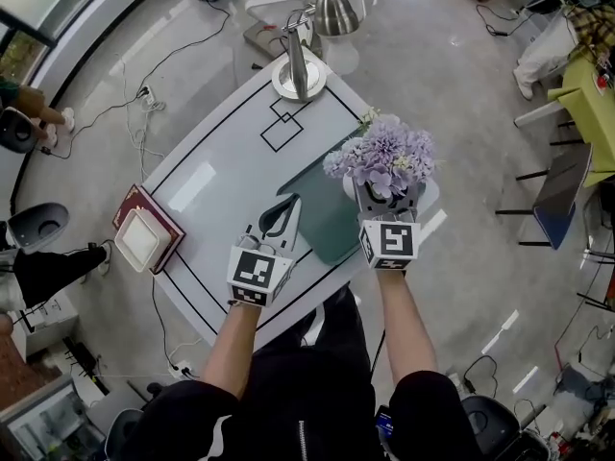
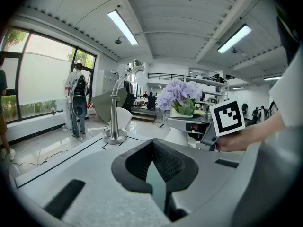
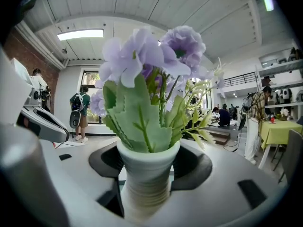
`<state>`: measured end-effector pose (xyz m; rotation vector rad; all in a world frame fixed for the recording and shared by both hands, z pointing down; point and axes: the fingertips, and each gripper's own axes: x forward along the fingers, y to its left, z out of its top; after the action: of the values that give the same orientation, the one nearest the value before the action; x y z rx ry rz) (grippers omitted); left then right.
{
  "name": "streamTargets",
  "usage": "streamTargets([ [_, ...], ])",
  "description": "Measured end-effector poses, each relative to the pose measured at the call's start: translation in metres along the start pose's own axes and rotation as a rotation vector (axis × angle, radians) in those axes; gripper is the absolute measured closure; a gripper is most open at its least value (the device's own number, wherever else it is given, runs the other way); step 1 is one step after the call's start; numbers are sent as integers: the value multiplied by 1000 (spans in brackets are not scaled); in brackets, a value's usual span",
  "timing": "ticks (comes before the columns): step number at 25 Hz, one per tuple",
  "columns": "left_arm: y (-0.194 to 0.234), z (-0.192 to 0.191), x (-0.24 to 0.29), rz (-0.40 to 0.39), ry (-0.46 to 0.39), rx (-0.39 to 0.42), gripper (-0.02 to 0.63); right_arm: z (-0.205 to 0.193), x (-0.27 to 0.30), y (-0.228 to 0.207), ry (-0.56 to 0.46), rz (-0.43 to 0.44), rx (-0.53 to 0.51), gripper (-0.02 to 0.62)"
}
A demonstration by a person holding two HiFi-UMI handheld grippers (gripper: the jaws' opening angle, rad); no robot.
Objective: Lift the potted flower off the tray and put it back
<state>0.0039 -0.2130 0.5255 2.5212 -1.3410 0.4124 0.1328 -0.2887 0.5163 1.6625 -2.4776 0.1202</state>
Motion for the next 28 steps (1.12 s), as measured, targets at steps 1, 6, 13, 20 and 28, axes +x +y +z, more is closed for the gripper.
streamTargets([
  [1,2,-2,-1,5,3,-1,601,-2,3,0,0,3,1,330],
  [6,12,-11,-5,28,17,-8,601,-10,12,-1,-16,10,-3,330],
  [13,21,-21,-14,47,24,-24,601,-13,13,7,-20,6,-11,330],
  [20,16,-17,-19,35,9,-23,601,-24,8,9,36,11,-3,328],
  [28,11,-13,-27,21,-5,-16,601,-33,-1,9,78,-5,13,328],
])
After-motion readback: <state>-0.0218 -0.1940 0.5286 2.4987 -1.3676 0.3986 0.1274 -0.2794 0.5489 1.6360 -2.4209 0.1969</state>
